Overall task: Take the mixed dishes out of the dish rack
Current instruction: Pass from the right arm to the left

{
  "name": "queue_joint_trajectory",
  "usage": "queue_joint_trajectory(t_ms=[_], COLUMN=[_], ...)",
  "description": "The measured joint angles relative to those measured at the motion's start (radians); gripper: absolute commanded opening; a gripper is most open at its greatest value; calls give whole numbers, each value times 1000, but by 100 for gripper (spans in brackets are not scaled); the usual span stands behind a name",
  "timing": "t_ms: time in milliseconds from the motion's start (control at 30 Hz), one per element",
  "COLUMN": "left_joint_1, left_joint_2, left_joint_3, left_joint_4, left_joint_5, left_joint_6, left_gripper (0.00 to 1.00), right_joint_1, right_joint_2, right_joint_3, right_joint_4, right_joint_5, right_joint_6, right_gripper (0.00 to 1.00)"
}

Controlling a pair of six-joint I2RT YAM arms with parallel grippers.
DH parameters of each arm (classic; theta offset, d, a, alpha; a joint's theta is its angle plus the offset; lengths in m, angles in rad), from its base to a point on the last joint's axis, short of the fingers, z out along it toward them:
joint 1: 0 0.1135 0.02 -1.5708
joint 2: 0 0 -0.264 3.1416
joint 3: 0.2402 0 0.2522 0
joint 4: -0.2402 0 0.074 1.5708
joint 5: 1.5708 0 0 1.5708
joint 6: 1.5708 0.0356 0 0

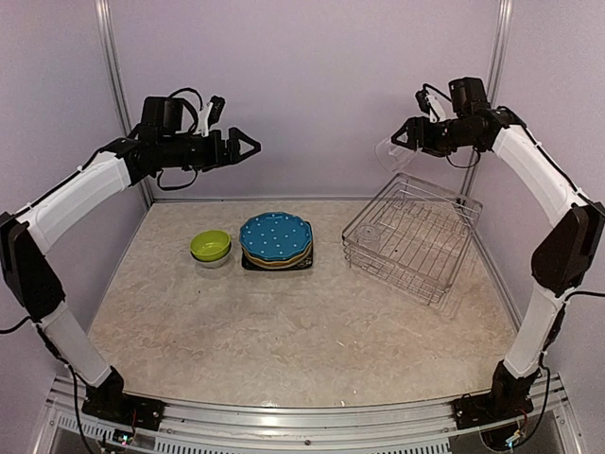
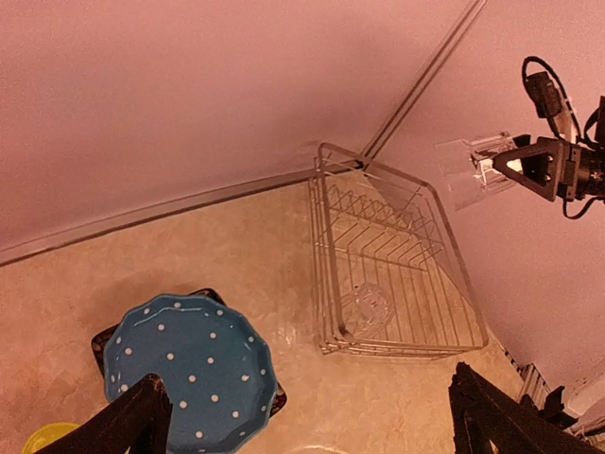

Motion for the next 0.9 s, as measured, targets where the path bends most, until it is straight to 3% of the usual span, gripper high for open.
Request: queue_joint_trajectory(t_ms=[200,467,900], left_joint_1=[-32,-137,-219], left_joint_2=[-47,-51,-48], left_joint_3=[-7,-16,-9], left_joint_4=[189,329,412], left_joint_5=[176,314,346], left_joint_6=[0,48,155], left_gripper=[99,98,84], right_joint_1=[0,9,169], right_joint_2=[-93,-182,-180], right_joint_3=[-61,-304,-391], right_joint_4=[218,692,1112], right_joint_5=[-196,-443,-555], right_joint_6=[137,481,804], right_gripper=[45,44,43])
